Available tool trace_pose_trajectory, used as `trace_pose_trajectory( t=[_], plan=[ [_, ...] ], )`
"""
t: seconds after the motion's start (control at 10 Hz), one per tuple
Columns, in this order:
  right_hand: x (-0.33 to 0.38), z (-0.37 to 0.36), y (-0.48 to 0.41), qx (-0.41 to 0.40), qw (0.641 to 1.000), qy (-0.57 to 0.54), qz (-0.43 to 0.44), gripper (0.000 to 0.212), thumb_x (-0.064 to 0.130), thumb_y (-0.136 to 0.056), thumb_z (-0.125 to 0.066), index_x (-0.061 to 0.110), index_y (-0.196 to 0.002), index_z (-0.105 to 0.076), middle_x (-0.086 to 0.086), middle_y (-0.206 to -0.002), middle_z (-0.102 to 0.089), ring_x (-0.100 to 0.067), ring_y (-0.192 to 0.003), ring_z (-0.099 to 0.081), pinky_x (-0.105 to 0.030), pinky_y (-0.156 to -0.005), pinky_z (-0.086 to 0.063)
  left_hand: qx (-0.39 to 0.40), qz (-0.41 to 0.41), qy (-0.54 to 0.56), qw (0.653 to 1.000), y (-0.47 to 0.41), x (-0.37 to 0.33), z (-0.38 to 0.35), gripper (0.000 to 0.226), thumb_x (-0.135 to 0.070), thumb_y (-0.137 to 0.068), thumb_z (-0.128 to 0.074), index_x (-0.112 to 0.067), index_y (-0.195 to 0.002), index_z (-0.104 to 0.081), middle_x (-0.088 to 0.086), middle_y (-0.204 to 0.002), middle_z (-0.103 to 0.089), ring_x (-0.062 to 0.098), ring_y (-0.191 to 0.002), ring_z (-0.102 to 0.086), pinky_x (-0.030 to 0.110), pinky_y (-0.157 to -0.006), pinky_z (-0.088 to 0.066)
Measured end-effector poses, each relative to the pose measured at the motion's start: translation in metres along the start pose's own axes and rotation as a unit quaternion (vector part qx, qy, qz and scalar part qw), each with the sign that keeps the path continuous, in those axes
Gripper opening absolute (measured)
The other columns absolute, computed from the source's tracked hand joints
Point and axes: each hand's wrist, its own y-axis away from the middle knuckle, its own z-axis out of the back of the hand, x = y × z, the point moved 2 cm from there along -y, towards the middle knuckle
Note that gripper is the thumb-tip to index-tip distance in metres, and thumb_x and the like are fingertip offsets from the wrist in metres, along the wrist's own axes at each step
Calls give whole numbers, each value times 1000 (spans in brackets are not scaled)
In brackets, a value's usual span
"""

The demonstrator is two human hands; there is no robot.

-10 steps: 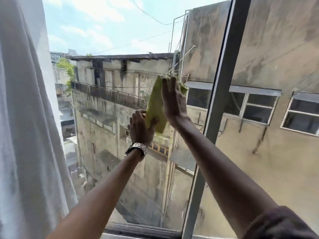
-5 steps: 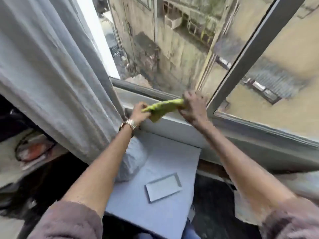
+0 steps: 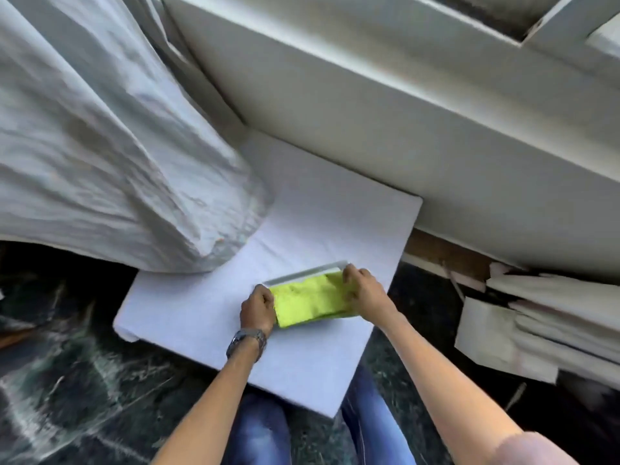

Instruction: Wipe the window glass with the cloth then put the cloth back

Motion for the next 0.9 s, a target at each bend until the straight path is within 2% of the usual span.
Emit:
trace_pose_trajectory(
  t=[0.1, 0.2, 0.3, 0.4, 0.5, 0.6, 0.7, 0.8, 0.9],
  plan=[
    [2, -28, -16, 0, 997, 73, 35, 30, -1, -96, -51, 13, -122, -51, -16, -142, -37, -40, -100, -57, -44, -81, -50, -44, -39, -85, 995, -12, 11, -18, 24, 4, -91, -42, -8, -103, -60, 22, -113, -64, 42, -101, -61, 41, -79, -46],
    [1, -51, -20, -77, 977, 188, 61, 53, -14, -78, -65, 6, -127, -56, -25, -161, -26, -44, -125, -47, -51, -93, -54, -56, -143, -185, 971, -9, 17, -29, 25, -8, -94, -55, -4, -118, -60, 21, -141, -46, 39, -113, -58, 46, -84, -56],
    [-6, -69, -13, -60, 934, 322, 143, 59, 2, -84, -71, 2, -141, -53, -23, -151, -48, -40, -139, -47, -48, -119, -41, -7, -262, -374, 889, -9, 27, -45, 43, 3, -92, -52, -1, -135, -53, 21, -160, -34, 38, -141, -42, 48, -104, -51],
    [-33, -72, -9, 45, 907, 382, 170, 69, 12, -106, -44, 10, -163, -4, -12, -172, -4, -29, -159, -7, -52, -130, -13, 52, -265, -467, 842, -10, 34, -57, 57, 13, -93, -38, 6, -149, -32, 24, -166, -18, 38, -151, -28, 44, -120, -37],
    [-44, -46, -5, 112, 843, 501, 160, 65, 36, -113, -29, 22, -162, 11, 0, -171, 14, -20, -159, 9, -60, -128, 3, 92, -218, -502, 832, -3, 20, -55, 55, 10, -95, -38, 8, -149, -31, 24, -167, -9, 37, -153, -24, 44, -121, -37],
    [-31, 1, 11, 116, 835, 517, 148, 62, 50, -111, -27, 18, -163, -13, -5, -172, -7, -20, -159, -2, -58, -129, 3, 131, -135, -485, 854, 21, -12, -29, 60, -10, -100, -43, 3, -154, -19, 19, -168, -10, 33, -152, -27, 43, -118, -40],
    [5, 83, 46, 42, 880, 437, 180, 65, 45, -109, -40, 16, -162, -16, -12, -172, -7, -24, -159, -6, -55, -129, -2, 56, -167, -428, 886, 53, -81, 24, 74, -33, -104, -42, -1, -157, -2, 19, -169, 0, 32, -156, -14, 42, -127, -25],
    [74, 215, 87, -114, 884, 402, 209, 69, 43, -106, -48, 15, -161, -18, -14, -171, -6, -26, -159, -5, -52, -130, -4, -93, -258, -355, 894, 94, -204, 120, 84, -39, -100, -46, -3, -158, 2, 16, -170, 4, 29, -158, -4, 42, -129, -15],
    [183, 378, 152, -304, 850, 352, 249, 69, 42, -105, -52, 11, -160, -24, -17, -170, -12, -30, -158, -11, -49, -131, -11, -230, -348, -302, 857, 161, -360, 250, 86, -41, -99, -47, -3, -158, 1, 16, -170, 2, 31, -158, -6, 46, -129, -15]
  ],
)
